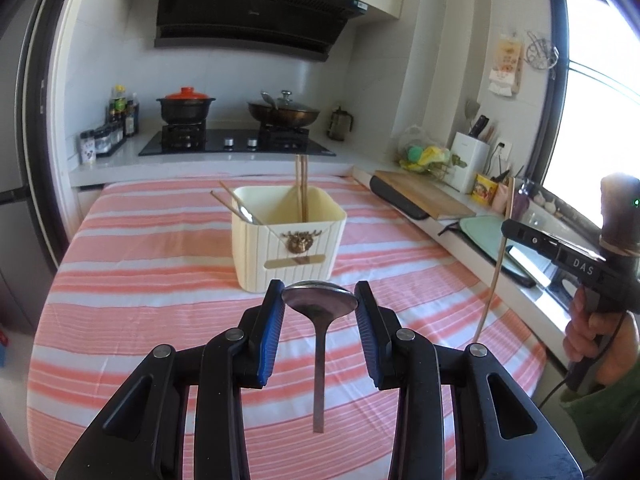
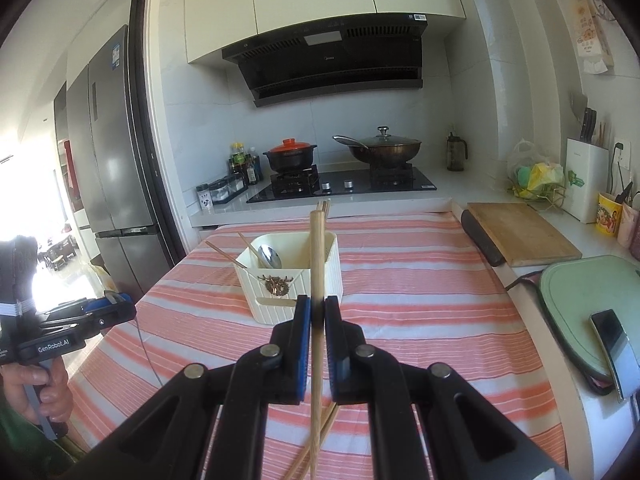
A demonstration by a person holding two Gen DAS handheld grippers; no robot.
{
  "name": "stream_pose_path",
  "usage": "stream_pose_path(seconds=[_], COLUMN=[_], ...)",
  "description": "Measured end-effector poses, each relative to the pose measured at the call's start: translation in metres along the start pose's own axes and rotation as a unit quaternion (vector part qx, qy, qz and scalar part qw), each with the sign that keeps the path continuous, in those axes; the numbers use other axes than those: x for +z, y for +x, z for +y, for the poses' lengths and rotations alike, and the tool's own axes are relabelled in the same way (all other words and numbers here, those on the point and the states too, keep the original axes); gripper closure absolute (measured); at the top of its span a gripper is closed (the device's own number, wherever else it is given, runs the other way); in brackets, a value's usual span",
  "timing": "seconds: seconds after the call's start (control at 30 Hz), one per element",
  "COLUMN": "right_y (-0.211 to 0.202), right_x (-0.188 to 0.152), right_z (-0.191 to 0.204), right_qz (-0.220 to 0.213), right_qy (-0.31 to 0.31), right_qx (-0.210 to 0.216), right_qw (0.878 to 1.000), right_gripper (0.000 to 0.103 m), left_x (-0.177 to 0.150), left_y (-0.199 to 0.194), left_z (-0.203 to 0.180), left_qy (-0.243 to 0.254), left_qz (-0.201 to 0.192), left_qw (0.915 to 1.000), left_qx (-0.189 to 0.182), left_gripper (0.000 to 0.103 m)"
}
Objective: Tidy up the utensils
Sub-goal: 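Lift the spoon and chopstick and carry them over the cream holder with both tools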
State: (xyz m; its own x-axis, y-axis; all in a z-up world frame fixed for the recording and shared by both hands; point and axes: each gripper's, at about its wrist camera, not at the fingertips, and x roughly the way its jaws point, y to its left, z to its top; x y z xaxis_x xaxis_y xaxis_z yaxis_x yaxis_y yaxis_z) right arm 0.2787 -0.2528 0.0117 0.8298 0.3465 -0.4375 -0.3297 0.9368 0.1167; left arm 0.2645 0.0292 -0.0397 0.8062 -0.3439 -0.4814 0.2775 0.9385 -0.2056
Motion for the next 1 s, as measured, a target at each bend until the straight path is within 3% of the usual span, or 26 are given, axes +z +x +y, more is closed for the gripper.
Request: stream_pose_path(seconds=[0.5,1.0], right_y=[0.013,0.028], right_x=[0.006,0.027], right_z=[0.006,0.004], right_qz=[0.006,0.009], right_qy=[-0.001,-0.01], right_qx=[0.009,0.025], right_qw=[1.0,1.0], right_gripper=[0.096,0.096], left_x=[0.013,0.052], left_y=[0.001,-0.001], left_z=[0.006,0.012], left_qy=[-0.009,-0.003], left_qz=[0.003,-0.003], left_qw=[0.9999,0.9997], left_qx=[-0.014,-0.022], left_gripper=[0.067,0.067])
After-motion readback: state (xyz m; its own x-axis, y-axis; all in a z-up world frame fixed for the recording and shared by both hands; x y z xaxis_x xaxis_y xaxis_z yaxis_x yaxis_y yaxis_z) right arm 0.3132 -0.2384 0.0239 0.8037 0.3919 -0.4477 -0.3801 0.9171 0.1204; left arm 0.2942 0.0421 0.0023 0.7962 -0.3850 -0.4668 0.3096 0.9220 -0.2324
